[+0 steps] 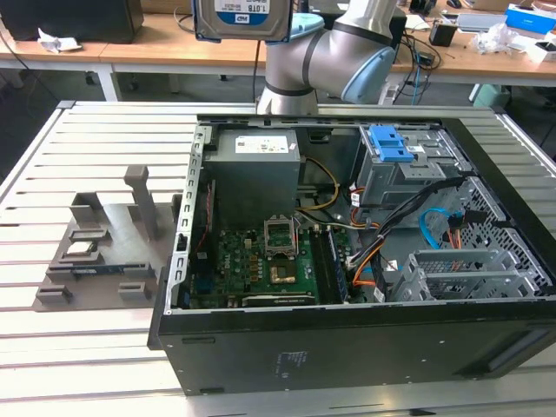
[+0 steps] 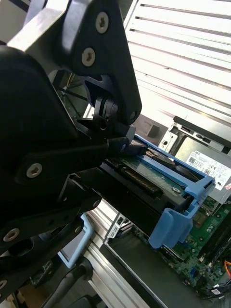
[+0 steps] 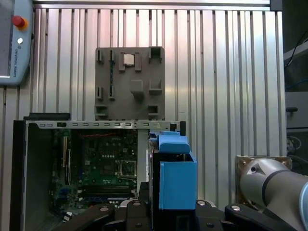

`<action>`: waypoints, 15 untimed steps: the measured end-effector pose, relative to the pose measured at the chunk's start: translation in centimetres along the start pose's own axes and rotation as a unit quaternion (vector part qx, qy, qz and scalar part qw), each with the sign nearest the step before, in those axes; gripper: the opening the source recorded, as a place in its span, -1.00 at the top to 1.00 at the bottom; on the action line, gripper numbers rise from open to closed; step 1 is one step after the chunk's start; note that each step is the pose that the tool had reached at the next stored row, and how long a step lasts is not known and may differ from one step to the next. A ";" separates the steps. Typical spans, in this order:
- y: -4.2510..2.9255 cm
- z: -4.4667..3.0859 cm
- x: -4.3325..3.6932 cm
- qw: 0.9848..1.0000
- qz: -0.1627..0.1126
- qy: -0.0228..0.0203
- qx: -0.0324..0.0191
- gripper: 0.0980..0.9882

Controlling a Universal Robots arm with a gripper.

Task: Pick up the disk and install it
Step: 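Pick up the disk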

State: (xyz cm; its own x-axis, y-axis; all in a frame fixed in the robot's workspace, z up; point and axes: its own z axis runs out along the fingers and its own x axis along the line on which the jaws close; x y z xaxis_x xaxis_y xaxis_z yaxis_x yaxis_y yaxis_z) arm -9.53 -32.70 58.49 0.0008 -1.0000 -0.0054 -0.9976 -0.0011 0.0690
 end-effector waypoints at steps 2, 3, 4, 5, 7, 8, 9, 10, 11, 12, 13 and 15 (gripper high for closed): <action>-0.06 0.17 0.00 1.000 0.000 0.000 0.000 0.43; -0.07 0.23 0.00 1.000 0.000 0.000 0.000 0.43; -0.10 0.29 0.00 1.000 0.000 0.000 0.000 0.43; -0.15 0.45 0.00 1.000 0.000 0.000 0.000 0.43; -0.21 0.62 0.00 1.000 0.000 0.000 0.000 0.43; -0.24 0.71 0.00 1.000 0.000 0.000 0.000 0.43; -0.28 0.86 0.00 1.000 0.000 0.000 0.000 0.43; -0.33 1.04 0.01 1.000 0.000 0.000 0.000 0.43; -0.41 1.29 0.01 1.000 0.000 0.000 0.000 0.43; -0.47 1.45 0.01 1.000 0.000 0.000 0.000 0.43; -0.49 1.52 0.01 1.000 0.000 0.000 0.000 0.43; -0.55 1.68 0.01 1.000 0.000 0.000 0.000 0.43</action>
State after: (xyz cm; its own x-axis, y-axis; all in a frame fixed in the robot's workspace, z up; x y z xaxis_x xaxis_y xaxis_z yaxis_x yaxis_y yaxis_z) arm -9.10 -32.70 56.77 0.0007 -1.0000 -0.0055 -0.9976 -0.0011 0.0689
